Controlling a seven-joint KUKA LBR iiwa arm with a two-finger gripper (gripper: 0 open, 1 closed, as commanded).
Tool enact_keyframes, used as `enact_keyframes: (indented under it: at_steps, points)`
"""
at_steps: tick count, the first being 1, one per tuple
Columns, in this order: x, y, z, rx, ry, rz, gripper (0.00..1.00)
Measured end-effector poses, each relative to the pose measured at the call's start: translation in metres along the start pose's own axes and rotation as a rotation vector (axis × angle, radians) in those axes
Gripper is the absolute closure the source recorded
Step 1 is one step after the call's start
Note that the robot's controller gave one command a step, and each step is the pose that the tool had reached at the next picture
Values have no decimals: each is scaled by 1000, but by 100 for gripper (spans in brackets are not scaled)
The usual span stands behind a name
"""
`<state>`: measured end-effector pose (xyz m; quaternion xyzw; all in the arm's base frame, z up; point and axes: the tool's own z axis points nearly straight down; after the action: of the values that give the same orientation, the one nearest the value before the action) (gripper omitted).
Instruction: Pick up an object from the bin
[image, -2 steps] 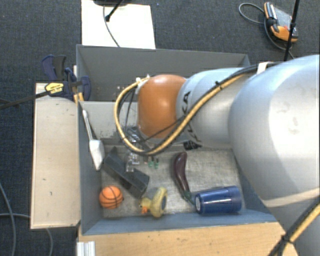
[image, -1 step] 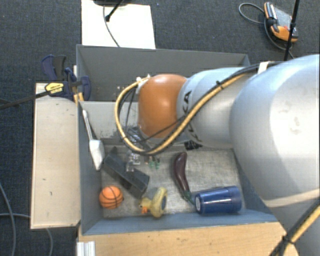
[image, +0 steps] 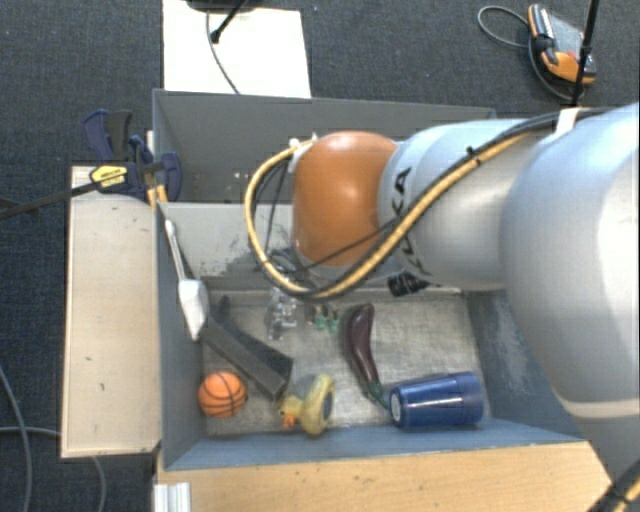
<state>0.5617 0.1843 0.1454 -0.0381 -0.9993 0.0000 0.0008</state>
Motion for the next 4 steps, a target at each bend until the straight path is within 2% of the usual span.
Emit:
enact_keyframes:
  at_steps: [1,2,3,4]
  points:
    - [-20,6,-67,-1,-4,-94,100]
    - [1,-17,-116,0,-1,70,100]
    - [27,-40,-4,-2,-7,-94,0]
    - [32,-45,14,0,0,-110,0]
